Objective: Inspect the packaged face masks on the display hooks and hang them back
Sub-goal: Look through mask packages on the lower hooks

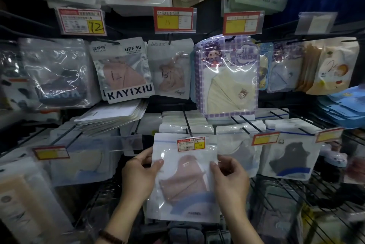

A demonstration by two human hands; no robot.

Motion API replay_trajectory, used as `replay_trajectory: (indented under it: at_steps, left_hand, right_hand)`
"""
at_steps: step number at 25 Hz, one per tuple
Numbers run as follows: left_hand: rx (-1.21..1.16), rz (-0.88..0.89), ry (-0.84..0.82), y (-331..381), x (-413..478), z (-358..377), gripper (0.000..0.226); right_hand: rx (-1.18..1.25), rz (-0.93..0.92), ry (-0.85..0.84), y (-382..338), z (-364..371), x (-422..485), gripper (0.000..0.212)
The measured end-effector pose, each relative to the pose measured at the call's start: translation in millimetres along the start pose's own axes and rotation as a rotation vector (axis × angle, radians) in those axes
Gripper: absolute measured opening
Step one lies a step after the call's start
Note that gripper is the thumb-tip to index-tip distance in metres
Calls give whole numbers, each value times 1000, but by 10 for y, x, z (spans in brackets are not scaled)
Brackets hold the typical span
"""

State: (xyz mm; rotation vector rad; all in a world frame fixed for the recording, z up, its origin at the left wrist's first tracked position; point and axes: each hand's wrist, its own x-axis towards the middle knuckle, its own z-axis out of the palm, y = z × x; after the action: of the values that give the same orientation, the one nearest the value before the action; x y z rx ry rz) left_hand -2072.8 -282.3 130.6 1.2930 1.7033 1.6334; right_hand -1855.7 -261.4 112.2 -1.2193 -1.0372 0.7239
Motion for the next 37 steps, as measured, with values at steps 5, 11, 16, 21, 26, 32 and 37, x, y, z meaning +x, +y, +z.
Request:
replay_trajectory:
  at_steps: [5, 11, 16, 21, 26, 32, 37]
  left_hand:
    - [-167, 18, -69, -55, -338, -68, 44]
    - [-211, -37, -135, -179, -584, 282, 55]
    - [-187, 0, -120, -125, -705, 709, 57]
    - [-175, -3, -96, 77, -776, 1021, 50]
    - [-191, -18, -104, 170, -793, 1338, 51]
    - [-170, 43, 0, 289, -749, 1643, 53]
    - [-134, 165, 107, 339, -726, 1793, 55]
  right_hand:
    - [140, -29, -8, 51, -314, -129, 26]
    - [159, 13, 17, 124, -563, -85, 33]
    - [184, 91, 107, 241, -878, 57, 34]
    - [221, 52, 103, 289, -1128, 283, 37]
    - [242, 75, 96, 357, -1343, 518, 37]
    - [288, -25, 145, 395, -1376, 806, 34]
    - [221, -243, 190, 468, -1338, 949, 26]
